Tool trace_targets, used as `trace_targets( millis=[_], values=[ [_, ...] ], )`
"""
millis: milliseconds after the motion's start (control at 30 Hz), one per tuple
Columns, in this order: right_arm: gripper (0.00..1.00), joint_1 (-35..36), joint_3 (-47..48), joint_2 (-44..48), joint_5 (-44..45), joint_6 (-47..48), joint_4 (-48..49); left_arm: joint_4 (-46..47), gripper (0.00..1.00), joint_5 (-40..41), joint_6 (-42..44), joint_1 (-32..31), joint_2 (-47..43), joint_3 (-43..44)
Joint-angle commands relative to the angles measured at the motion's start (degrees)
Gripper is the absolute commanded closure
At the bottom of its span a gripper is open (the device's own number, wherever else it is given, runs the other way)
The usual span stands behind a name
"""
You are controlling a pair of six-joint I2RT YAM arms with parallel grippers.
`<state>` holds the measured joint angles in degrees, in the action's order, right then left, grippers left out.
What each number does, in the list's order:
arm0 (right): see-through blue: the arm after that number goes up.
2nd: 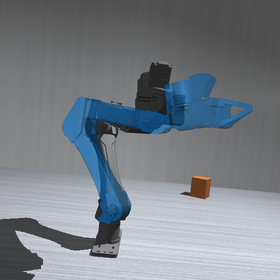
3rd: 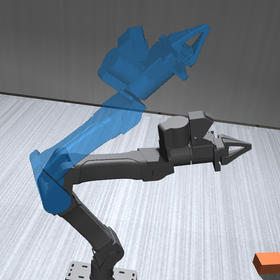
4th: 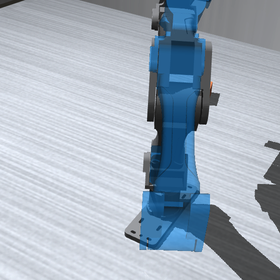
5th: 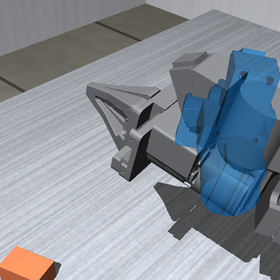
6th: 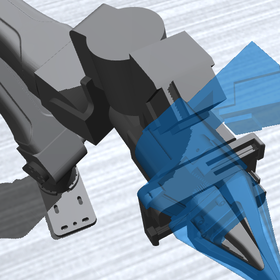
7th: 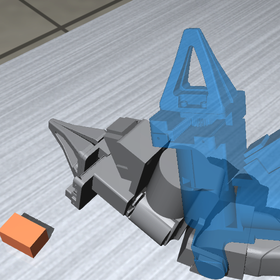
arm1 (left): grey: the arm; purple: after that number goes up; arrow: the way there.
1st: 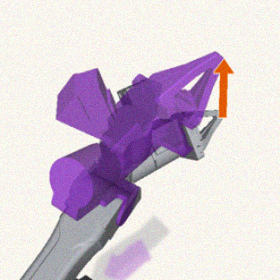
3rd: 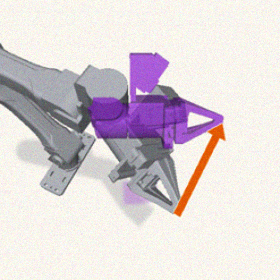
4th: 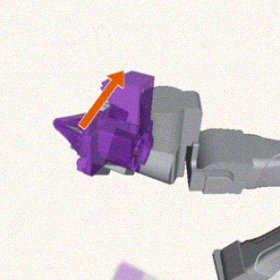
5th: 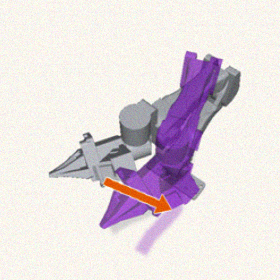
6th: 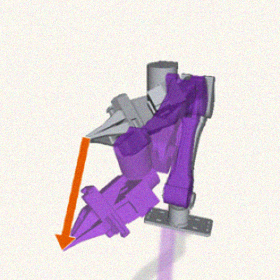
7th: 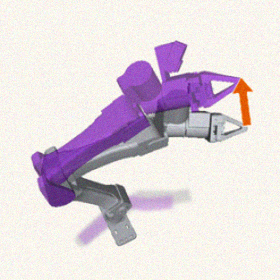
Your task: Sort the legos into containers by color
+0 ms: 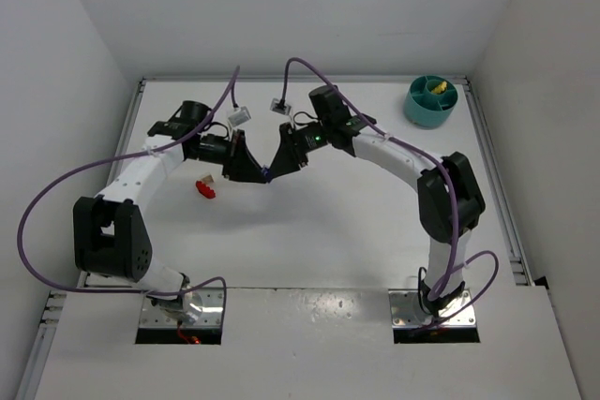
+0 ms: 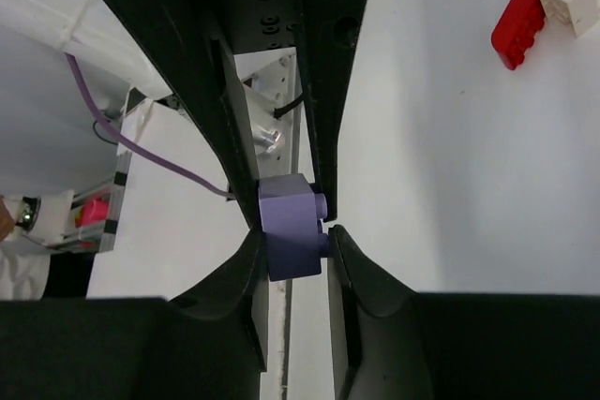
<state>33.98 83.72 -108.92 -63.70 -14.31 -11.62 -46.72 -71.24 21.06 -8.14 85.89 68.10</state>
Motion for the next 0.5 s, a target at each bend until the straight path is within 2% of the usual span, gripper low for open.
trace_targets(
  millis=[0, 33, 100, 133, 167, 333, 400, 433, 467],
  values=[
    [0.95, 0.3, 1.4, 1.0, -1.0, 0.2, 2.9, 0.8, 0.66, -2.0, 2.3, 0.9, -0.8, 0.5],
    [0.97, -0.3, 1.4, 1.5, -1.0, 0.2, 2.9, 0.8, 0.56, -1.2, 2.3, 1.5, -1.4, 0.5],
    [1.0, -2.0, 0.7, 3.2, 1.6, 0.2, 2.0, 0.8, 0.47, 1.4, 2.3, 2.2, -1.9, 0.5],
    [1.0, -2.8, 0.7, 3.8, 3.1, 2.9, -2.1, 0.8, 0.3, 2.8, 1.7, 3.6, -2.5, 0.5],
    [1.0, -3.6, 1.6, 3.8, 7.1, 4.7, -5.2, 1.6, 0.23, 4.3, 1.1, 4.5, -2.5, 0.5],
    [1.0, -13.8, 6.2, 5.0, 18.4, 14.6, -20.4, 6.7, 0.06, 15.5, -3.4, 10.7, -4.6, 0.5],
    [1.0, -17.1, 8.6, 6.1, 28.1, 19.0, -24.0, 10.8, 0.01, 24.4, -6.4, 10.7, -5.8, 0.5],
    [1.0, -20.2, 10.9, 6.1, 35.2, 20.2, -24.7, 12.0, 0.01, 27.7, -7.4, 10.7, -6.9, 0.5],
    [1.0, -21.7, 12.7, 5.5, 38.8, 23.3, -26.9, 13.1, 0.01, 31.5, -9.4, 10.7, -7.0, 0.5]
  ],
)
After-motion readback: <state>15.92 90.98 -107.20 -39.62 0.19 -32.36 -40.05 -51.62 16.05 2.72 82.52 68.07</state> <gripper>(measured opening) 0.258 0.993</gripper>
